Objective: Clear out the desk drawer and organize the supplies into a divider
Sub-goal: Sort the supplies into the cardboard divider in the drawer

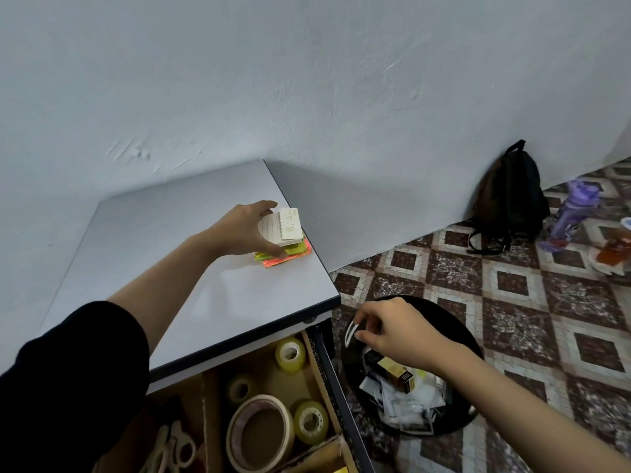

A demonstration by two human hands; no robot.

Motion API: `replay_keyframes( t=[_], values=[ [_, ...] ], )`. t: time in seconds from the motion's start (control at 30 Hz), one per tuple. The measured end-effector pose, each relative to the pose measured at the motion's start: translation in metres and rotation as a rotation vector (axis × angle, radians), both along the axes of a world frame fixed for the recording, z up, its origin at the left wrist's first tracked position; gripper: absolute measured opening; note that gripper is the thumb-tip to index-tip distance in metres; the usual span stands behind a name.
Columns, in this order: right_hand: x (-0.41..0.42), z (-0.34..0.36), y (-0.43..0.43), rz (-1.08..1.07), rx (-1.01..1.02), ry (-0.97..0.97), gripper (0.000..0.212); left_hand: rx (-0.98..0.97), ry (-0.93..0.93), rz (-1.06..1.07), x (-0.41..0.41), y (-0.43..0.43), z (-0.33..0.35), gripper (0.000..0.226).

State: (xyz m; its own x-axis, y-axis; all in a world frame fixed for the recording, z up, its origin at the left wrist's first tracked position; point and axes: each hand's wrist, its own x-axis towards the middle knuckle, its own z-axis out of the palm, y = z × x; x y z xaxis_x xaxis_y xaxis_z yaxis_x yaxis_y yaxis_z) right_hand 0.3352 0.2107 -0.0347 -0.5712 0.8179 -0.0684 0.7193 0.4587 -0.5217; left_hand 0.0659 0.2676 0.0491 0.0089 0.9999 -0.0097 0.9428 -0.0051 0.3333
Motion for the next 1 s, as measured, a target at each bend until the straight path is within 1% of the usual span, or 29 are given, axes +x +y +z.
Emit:
replay_keyframes(
  t=[0.1,0.17,0.27,0.37,0.4,0.43,0.5,0.53,0.57,0.63,0.7,0.77,0.83,0.93,1.0],
  values=[
    [-0.009,0.010,0.000,-0.025,0.018,-0.007,0.018,0.013,-0.041,0.020,-0.005,-0.008,0.000,0.092],
    [-0.016,0.020,0.004,-0.064,0.068,0.006,0.017,0.020,-0.075,0.036,-0.009,-0.016,0.003,0.092],
    [-0.034,0.041,0.014,-0.142,0.159,0.100,0.017,0.048,-0.167,0.089,-0.018,-0.034,0.008,0.091],
    [-0.062,0.060,0.034,-0.162,0.245,0.168,0.016,0.043,-0.165,0.124,-0.026,-0.056,0.008,0.087],
    [-0.071,0.065,0.042,-0.136,0.263,0.167,0.022,0.024,-0.144,0.126,-0.029,-0.063,0.006,0.086],
    [-0.082,0.068,0.050,-0.091,0.268,0.150,0.034,-0.001,-0.116,0.127,-0.033,-0.071,0.004,0.085],
    [-0.097,0.073,0.064,-0.008,0.238,0.098,0.066,-0.063,-0.060,0.114,-0.042,-0.088,-0.004,0.086],
    [-0.105,0.076,0.070,0.016,0.215,0.065,0.078,-0.092,-0.044,0.110,-0.048,-0.096,-0.007,0.088],
    [-0.109,0.077,0.076,0.035,0.199,0.025,0.087,-0.119,-0.032,0.105,-0.053,-0.102,-0.011,0.089],
    [-0.119,0.075,0.085,0.072,0.174,-0.071,0.095,-0.151,-0.017,0.095,-0.062,-0.113,-0.016,0.091],
    [-0.126,0.071,0.090,0.073,0.136,-0.121,0.096,-0.148,-0.011,0.080,-0.067,-0.119,-0.018,0.093],
    [-0.132,0.069,0.094,0.058,0.077,-0.107,0.094,-0.156,0.025,0.061,-0.070,-0.121,-0.019,0.095],
    [-0.134,0.068,0.097,0.060,0.038,-0.090,0.092,-0.182,0.068,0.047,-0.069,-0.123,-0.020,0.102],
    [-0.139,0.071,0.098,0.077,0.058,-0.141,0.091,-0.197,0.098,0.058,-0.070,-0.129,-0.019,0.120],
    [-0.140,0.074,0.100,0.090,0.060,-0.166,0.091,-0.184,0.136,0.077,-0.069,-0.130,-0.018,0.117]
  ],
)
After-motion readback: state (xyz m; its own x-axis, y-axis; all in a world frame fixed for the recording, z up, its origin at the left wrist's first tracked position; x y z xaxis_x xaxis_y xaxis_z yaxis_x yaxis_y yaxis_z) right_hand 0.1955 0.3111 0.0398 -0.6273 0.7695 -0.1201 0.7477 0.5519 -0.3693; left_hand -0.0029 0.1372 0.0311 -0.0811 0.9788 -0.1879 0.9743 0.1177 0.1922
